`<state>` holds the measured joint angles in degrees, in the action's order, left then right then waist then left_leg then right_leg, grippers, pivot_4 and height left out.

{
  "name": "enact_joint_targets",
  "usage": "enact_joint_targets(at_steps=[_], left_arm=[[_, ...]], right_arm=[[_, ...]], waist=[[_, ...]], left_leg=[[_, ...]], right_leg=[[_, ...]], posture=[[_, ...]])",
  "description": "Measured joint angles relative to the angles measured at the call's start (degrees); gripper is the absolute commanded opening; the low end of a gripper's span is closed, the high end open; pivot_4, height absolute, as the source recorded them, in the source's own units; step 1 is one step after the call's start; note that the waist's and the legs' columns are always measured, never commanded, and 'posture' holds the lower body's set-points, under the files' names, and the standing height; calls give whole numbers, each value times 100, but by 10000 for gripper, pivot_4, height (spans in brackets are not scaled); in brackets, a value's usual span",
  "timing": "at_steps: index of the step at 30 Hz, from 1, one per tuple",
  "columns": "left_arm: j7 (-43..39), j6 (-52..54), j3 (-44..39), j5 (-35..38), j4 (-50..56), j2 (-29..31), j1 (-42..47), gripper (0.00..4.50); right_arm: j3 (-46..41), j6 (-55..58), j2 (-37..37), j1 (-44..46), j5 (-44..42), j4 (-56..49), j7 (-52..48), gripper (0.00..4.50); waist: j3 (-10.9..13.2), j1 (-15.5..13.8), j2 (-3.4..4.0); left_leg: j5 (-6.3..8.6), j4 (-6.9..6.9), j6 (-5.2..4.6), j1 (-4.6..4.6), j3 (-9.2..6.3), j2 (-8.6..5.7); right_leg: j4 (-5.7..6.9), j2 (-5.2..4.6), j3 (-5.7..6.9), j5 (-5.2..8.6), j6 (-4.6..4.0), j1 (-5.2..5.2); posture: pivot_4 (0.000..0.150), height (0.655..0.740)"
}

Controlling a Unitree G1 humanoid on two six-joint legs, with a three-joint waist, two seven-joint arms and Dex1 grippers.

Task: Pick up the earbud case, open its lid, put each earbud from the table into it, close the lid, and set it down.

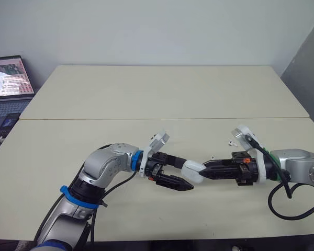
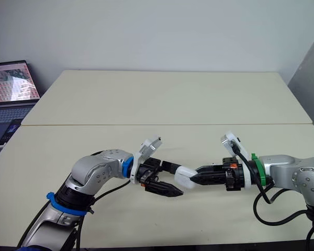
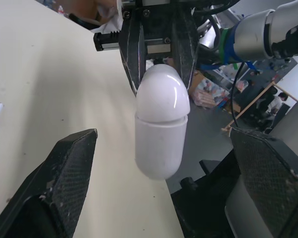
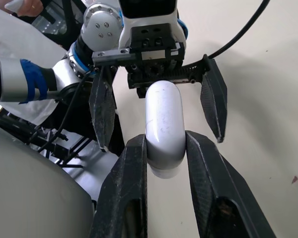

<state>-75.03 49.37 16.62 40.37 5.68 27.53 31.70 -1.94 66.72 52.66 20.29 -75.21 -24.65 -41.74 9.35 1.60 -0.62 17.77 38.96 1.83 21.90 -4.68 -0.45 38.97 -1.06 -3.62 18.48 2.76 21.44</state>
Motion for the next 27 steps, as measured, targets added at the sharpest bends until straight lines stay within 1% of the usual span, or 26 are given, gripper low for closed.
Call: enact_joint_targets(at_steps=[3, 11, 12, 13, 19, 21, 23, 27], left_arm=[[-12, -15, 0, -16, -4, -29, 0, 38606], [13, -101, 1, -121, -69, -89, -1, 12750], [16, -100, 1, -128, -74, -89, -2, 9656], [8, -101, 8, -128, -73, -93, -9, 7572], [47, -101, 21, -130, -71, -95, -35, 7618], [48, -101, 29, -129, -67, -99, -57, 7618], [68, -110, 34, -129, -67, -144, -61, 7618], [80, -149, 61, -163, -67, -186, -80, 7618]], right_arm=[[0, 12, -4, 0, 38, -6, -42, 7226], [10, 69, -134, 81, 133, -28, -47, 7226], [11, 80, -145, 82, 140, -35, -44, 7226], [10, 96, -145, 84, 149, -33, -40, 7226], [9, 130, -168, 78, 187, -47, -5, 7226], [8, 94, -162, 46, 258, -106, -64, 14635], [9, 12, -163, -4, 340, -235, -163, 20253], [4, -155, -193, -79, 512, -331, -200, 34077]], waist=[[0, -1, 0], [1, -1, -1], [1, -1, -2], [1, -1, -2], [2, -1, -3], [2, -1, -3], [2, -3, -4], [2, -3, -4]], left_leg=[[0, 0, 0, 0, 0, 0], [0, 0, 0, 1, -2, 0], [0, 0, 0, 2, -2, 0], [0, 0, 0, 2, -1, -1], [0, 0, 0, 2, -3, 0], [0, 0, 0, 2, -2, -1], [0, 0, 0, 3, -4, 0], [0, 0, 0, 1, -3, 0]], right_leg=[[-1, -1, -1, 0, 0, 0], [-1, -1, -4, 0, 0, 0], [-1, -1, -4, 0, 0, 0], [-1, -2, -4, 0, 0, 0], [-1, -2, -4, 0, 0, 0], [-1, -2, -4, 0, 0, 0], [-1, -2, -2, 0, 0, 0], [-1, -2, -4, 0, 0, 0]], posture=[[1500, 7400], [1500, 7400], [1500, 7400], [1500, 7400], [1500, 7400], [1500, 7400], [1500, 7400], [1500, 7400]])
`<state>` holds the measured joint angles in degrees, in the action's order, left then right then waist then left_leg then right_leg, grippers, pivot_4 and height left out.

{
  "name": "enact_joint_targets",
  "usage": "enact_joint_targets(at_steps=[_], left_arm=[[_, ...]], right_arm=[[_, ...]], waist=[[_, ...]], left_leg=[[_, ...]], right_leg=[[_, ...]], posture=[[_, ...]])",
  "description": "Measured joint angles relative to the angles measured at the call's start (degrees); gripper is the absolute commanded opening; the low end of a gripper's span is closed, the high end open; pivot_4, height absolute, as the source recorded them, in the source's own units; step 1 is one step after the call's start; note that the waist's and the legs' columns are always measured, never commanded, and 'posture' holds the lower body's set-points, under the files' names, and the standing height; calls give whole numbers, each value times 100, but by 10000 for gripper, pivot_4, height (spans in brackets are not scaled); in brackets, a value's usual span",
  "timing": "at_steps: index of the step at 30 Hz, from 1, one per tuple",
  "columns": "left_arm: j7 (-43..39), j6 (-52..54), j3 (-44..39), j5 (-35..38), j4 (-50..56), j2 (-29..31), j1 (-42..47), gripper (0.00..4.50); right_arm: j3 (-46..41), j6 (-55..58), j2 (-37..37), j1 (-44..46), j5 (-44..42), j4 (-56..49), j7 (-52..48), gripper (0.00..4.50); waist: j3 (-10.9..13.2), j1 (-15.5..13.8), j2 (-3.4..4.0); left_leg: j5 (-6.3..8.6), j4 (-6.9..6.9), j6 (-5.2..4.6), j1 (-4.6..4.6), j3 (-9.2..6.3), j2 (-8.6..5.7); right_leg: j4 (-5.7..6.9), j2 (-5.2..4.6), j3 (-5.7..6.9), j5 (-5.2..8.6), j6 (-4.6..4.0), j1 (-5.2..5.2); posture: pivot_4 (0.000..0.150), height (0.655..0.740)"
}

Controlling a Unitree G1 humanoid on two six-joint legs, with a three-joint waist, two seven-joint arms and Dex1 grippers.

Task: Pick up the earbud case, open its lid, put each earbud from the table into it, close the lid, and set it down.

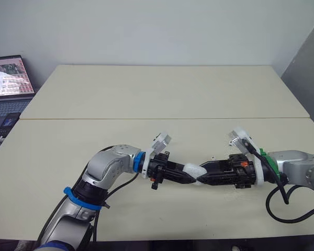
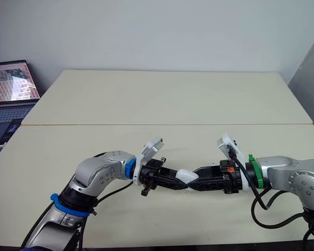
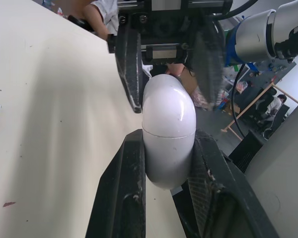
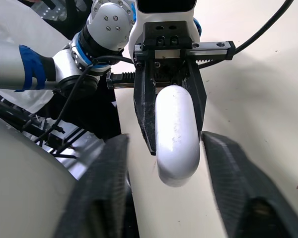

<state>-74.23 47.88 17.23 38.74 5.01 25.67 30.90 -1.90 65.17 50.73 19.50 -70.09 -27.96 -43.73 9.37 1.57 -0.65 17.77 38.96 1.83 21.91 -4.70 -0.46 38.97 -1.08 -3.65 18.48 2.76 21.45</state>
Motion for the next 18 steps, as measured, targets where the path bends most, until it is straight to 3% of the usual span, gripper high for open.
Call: enact_joint_targets(at_steps=[2, 3, 11, 18], left_arm=[[37, -61, 8, -71, -1, -5, -28, 7618], [64, -87, 9, -107, -3, -5, -41, 7618], [425, -418, 23, -497, -130, -110, -47, 7618], [667, -718, 36, -774, -271, -231, -61, 7618]], right_arm=[[-16, -80, -14, 1, 138, 1, 33, 41438], [-23, -104, -14, 1, 173, 0, 36, 41906], [495, -734, 344, 170, 1821, -243, 4, 41906], [777, -965, 254, 399, 2571, -214, 5, 41906]], waist=[[0, 0, 0], [0, -1, 0], [0, -1, 0], [1, -4, -2]], left_leg=[[0, 0, 0, 0, -1, 0], [0, 0, 0, 1, -1, 0], [0, 0, 1, 1, 0, 0], [-1, 0, 1, 2, 0, 0]], right_leg=[[0, 0, 1, 0, 0, 0], [0, 0, 1, 0, 0, 0], [0, 0, 0, 0, 0, 3], [1, -2, 0, 0, 0, 5]], posture=[[1500, 7400], [1500, 7400], [1500, 7400], [1500, 7400]])
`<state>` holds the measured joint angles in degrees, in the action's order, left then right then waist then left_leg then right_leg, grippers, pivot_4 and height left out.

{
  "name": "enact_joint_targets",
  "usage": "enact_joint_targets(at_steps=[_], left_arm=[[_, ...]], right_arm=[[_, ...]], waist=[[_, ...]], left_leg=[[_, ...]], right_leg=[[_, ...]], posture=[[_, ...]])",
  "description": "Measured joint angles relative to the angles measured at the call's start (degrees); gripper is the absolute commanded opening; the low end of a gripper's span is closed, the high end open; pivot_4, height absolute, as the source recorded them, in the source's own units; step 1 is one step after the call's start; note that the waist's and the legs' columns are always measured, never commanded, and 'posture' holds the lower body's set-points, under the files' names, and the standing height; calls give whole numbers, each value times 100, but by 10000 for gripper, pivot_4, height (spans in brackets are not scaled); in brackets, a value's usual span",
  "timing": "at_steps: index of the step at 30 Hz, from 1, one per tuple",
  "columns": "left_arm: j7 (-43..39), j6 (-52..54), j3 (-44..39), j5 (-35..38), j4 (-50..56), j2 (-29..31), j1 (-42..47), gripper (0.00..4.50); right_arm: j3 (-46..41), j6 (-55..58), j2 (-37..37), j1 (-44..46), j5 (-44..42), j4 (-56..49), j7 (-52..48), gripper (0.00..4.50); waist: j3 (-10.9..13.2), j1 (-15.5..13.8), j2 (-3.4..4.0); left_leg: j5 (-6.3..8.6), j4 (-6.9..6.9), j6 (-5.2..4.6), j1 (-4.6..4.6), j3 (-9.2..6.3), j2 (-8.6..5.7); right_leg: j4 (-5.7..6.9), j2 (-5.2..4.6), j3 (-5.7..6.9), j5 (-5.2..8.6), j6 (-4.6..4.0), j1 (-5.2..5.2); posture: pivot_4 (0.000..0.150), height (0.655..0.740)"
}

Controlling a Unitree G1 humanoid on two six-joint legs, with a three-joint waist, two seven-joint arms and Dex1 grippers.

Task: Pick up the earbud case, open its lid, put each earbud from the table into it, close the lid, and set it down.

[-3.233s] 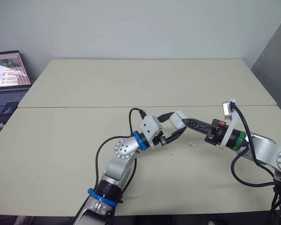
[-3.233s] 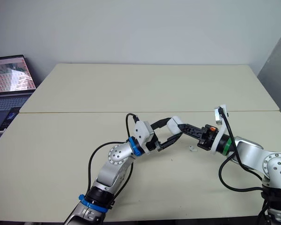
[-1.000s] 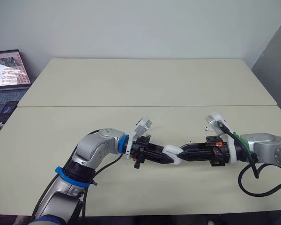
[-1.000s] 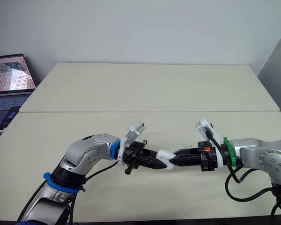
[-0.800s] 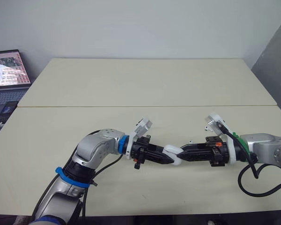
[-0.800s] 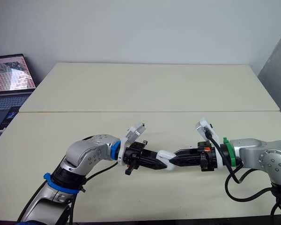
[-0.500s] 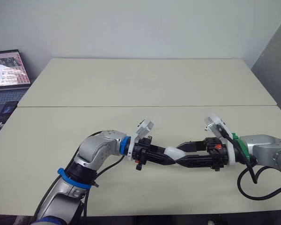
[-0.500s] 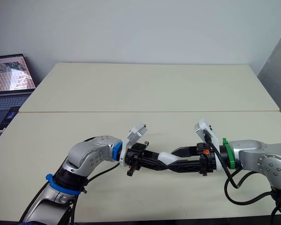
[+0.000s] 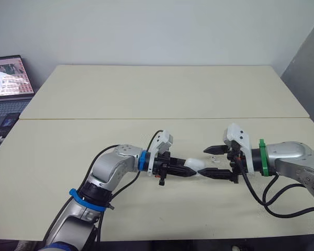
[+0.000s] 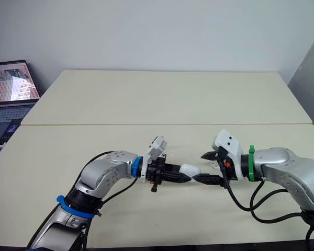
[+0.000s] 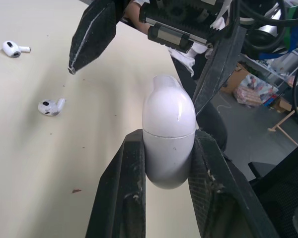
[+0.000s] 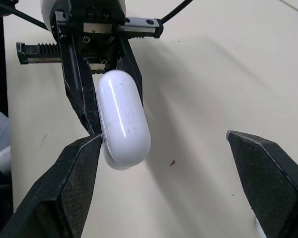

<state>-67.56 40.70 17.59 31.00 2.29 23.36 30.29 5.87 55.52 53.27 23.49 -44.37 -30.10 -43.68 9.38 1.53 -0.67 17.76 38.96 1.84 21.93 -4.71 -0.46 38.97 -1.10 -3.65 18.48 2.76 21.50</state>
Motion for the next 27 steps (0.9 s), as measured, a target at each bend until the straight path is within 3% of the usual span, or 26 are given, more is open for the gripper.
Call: enact_joint_targets(at_steps=[20, 27], left_arm=[[208, -650, -105, -266, 52, 60, -681, 7618], [663, -1373, -472, -593, 429, 345, -1460, 7618]], right_arm=[[-275, 160, -351, 250, 318, 376, 165, 41906], [226, 18, 30, -26, 1228, 683, 140, 41906]], waist=[[0, 1, 0], [0, -1, 1]], left_leg=[[0, 0, 0, 1, 2, 0], [0, -1, 0, 0, 6, 0]], right_leg=[[1, -2, -3, 0, 0, 4], [1, -6, -7, 0, 0, 6]], posture=[[1500, 7400], [1500, 7400]])
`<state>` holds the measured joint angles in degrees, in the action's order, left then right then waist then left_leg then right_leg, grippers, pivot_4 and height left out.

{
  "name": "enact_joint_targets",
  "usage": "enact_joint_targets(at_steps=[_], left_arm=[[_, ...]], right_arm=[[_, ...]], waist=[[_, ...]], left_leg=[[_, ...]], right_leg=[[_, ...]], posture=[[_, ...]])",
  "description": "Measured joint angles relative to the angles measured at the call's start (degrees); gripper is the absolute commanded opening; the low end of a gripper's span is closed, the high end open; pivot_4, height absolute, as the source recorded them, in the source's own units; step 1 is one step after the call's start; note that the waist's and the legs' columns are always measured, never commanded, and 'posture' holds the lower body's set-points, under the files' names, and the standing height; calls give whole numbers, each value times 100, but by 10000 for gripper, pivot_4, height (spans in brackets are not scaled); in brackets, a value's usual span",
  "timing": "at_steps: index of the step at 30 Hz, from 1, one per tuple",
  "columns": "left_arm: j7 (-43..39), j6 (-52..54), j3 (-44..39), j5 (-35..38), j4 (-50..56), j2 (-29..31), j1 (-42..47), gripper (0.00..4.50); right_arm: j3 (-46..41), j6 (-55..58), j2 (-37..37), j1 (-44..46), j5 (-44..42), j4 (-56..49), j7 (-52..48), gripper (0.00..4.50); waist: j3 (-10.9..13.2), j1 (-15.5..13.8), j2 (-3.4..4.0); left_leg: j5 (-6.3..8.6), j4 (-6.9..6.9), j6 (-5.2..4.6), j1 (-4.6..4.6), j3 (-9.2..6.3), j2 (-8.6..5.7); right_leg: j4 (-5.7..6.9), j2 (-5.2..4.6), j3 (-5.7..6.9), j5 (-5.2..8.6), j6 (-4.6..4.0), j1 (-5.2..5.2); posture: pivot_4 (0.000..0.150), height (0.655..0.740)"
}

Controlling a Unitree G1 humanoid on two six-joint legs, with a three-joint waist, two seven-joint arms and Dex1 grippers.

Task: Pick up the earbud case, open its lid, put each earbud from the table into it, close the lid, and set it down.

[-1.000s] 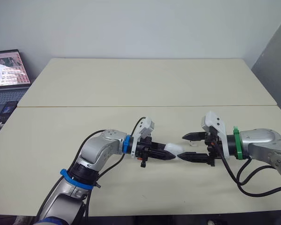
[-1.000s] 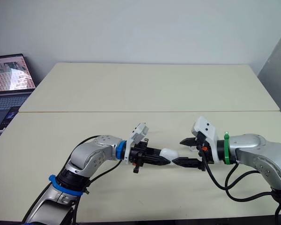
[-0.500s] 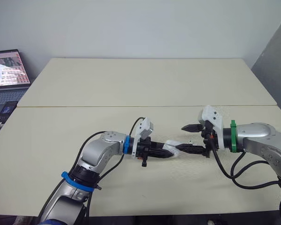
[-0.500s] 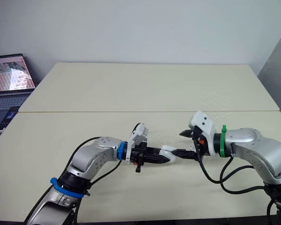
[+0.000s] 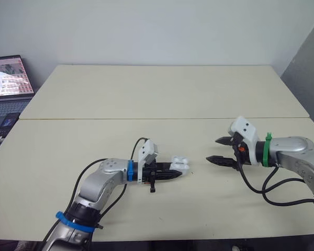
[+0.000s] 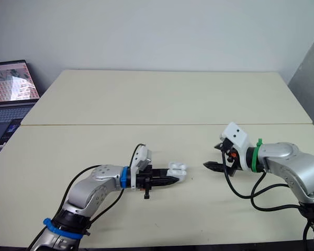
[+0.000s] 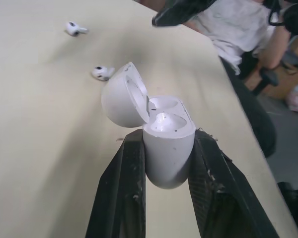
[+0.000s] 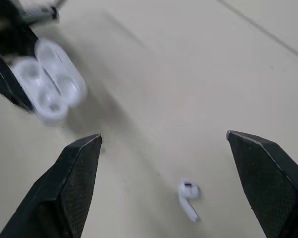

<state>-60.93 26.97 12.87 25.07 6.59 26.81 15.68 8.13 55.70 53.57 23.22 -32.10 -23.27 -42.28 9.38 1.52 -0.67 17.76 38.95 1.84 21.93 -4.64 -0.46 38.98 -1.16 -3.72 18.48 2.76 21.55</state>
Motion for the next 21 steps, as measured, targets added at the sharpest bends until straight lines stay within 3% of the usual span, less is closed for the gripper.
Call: enact_joint_targets(at_steps=[7, 13, 16, 21], left_arm=[[705, -247, 12, -292, 671, -151, -317, 7618], [1202, -241, 4, -365, 866, -257, -410, 7618], [1352, -238, -11, -366, 868, -300, -411, 7618], [1506, -238, -99, -366, 868, -303, -410, 7618]], right_arm=[[957, -328, 33, 129, 1063, 393, -151, 41906], [1355, -362, -53, 594, 1485, 628, -456, 41906], [1405, -363, -169, 685, 1570, 762, -561, 36464], [1467, -371, -256, 717, 1725, 849, -724, 18028]], waist=[[0, 0, 1], [0, 4, 1], [0, 4, 1], [0, 2, 1]], left_leg=[[0, -1, 0, 2, 0, 0], [0, -1, 0, 1, 0, 0], [0, -1, 0, 2, 1, -1], [0, -1, 0, 2, 1, -1]], right_leg=[[1, 0, 0, 0, 0, 1], [2, 0, 2, 0, 0, 3], [1, -1, 1, 0, 0, 3], [2, -1, 1, 0, 0, 5]], posture=[[1500, 7400], [1500, 7400], [1500, 7400], [1500, 7400]])
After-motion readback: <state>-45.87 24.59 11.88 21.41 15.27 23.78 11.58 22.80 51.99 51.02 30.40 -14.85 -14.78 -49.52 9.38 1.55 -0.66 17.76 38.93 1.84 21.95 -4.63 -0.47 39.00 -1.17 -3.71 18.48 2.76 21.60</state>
